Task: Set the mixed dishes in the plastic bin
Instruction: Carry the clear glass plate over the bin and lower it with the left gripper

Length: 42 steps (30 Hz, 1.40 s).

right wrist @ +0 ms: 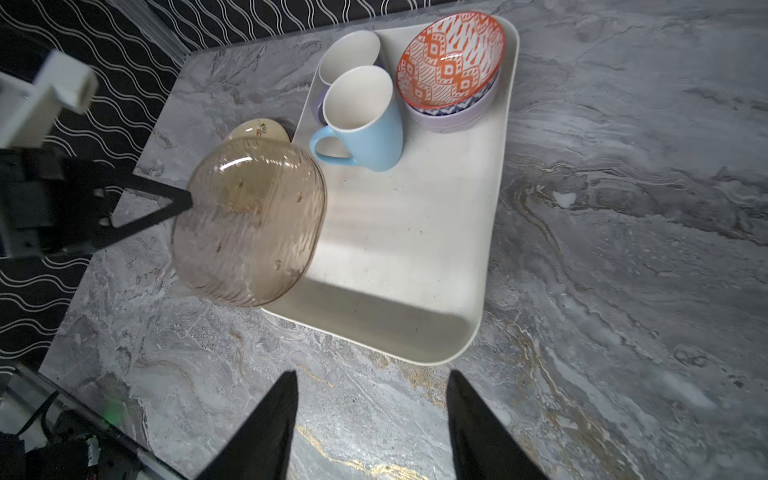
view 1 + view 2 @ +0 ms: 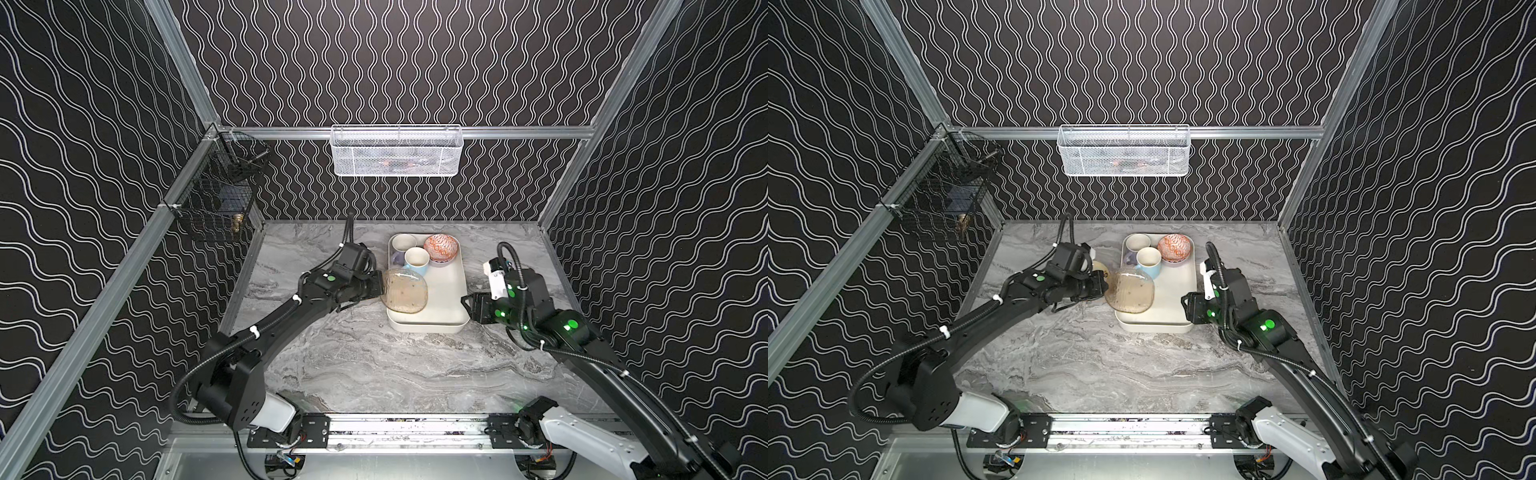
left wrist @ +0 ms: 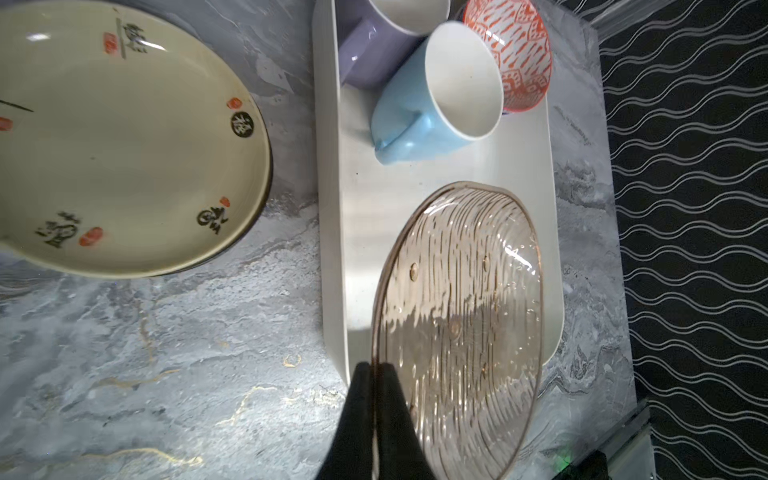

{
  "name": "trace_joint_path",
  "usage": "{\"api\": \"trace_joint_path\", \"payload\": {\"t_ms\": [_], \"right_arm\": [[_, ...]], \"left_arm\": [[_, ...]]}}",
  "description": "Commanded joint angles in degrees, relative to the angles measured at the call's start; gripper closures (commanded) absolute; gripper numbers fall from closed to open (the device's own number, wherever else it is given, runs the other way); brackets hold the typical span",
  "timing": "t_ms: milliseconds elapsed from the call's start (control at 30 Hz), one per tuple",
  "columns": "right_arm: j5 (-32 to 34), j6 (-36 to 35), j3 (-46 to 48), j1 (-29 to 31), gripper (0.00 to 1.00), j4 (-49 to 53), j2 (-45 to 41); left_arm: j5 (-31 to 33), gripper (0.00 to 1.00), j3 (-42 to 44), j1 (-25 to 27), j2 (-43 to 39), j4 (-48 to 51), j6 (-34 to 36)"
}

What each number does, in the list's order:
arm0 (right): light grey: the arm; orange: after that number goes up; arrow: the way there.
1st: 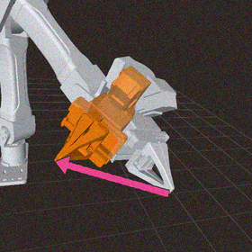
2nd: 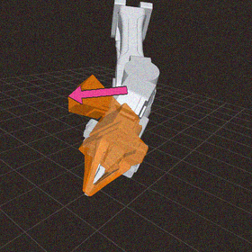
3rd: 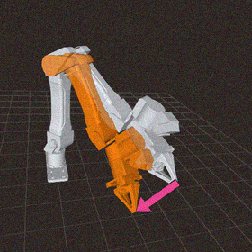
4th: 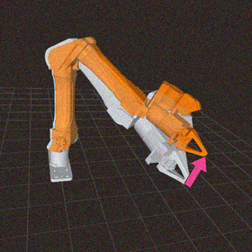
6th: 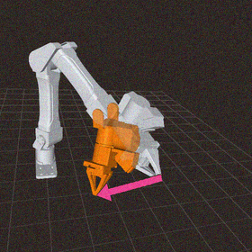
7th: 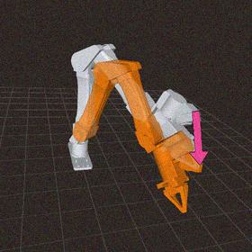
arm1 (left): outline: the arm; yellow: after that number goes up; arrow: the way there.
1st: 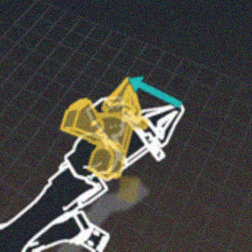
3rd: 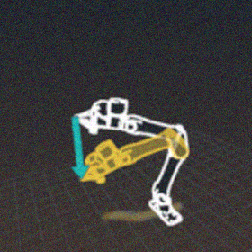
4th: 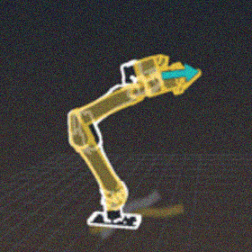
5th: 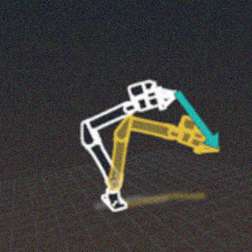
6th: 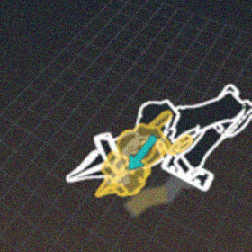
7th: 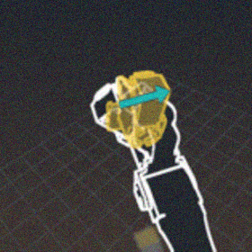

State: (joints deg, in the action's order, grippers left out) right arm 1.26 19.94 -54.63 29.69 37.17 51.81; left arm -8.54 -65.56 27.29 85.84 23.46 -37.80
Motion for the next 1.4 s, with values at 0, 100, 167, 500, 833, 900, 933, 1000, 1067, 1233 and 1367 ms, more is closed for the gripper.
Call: {"api": "trace_joint_path", "payload": {"t_ms": [0, 100, 167, 500, 833, 900, 933, 1000, 1067, 1233, 1367], "right_arm": [[3.5, 1.2, 0.5, -0.1, 0.41, 3.6, -2.6], [4.1, 1.4, 1.0, -0.1, 0.41, 4.8, -3.9], [4.4, 1.4, 1.3, -0.1, 0.41, 5.2, -4.3], [6.2, 0.7, 1.4, -0.1, 0.40, 7.3, -5.8], [5.5, 1.0, 1.8, -0.1, 0.39, 7.2, -6.4], [5.5, 0.9, 1.6, -0.1, 0.39, 7.2, -6.2], [5.5, 0.8, 1.5, -0.1, 0.39, 7.2, -6.2], [5.6, 0.7, 1.4, -0.1, 0.39, 7.3, -6.0], [5.6, 0.6, 1.4, -0.1, 0.38, 7.2, -6.1], [5.8, 0.3, 1.3, -0.1, 0.34, 7.1, -5.8], [6.2, -0.1, 1.1, -0.1, 0.26, 6.7, -5.8]], "left_arm": [[1.7, 1.00, -1.1, 2.2, 2.4, -3.5, -2.0], [2.4, 1.00, -2.3, 4.3, 5.0, -4.7, -2.7], [2.7, 1.00, -3.0, 5.0, 6.8, -5.7, -3.3], [2.1, 1.00, -7.3, 8.0, 16.3, -8.8, -5.2], [3.9, 1.00, -11.2, 9.9, 22.6, -8.9, -5.8], [4.8, 1.00, -11.7, 10.1, 23.6, -8.6, -5.7], [5.0, 1.00, -11.7, 10.1, 24.0, -8.7, -5.7], [5.1, 1.00, -11.8, 10.1, 25.0, -8.7, -5.7], [4.7, 1.00, -11.8, 10.1, 25.7, -9.1, -5.8], [4.6, 0.87, -11.9, 10.4, 26.2, -9.6, -5.5], [4.9, 0.67, -12.1, 10.5, 25.8, -9.0, -4.9]]}}
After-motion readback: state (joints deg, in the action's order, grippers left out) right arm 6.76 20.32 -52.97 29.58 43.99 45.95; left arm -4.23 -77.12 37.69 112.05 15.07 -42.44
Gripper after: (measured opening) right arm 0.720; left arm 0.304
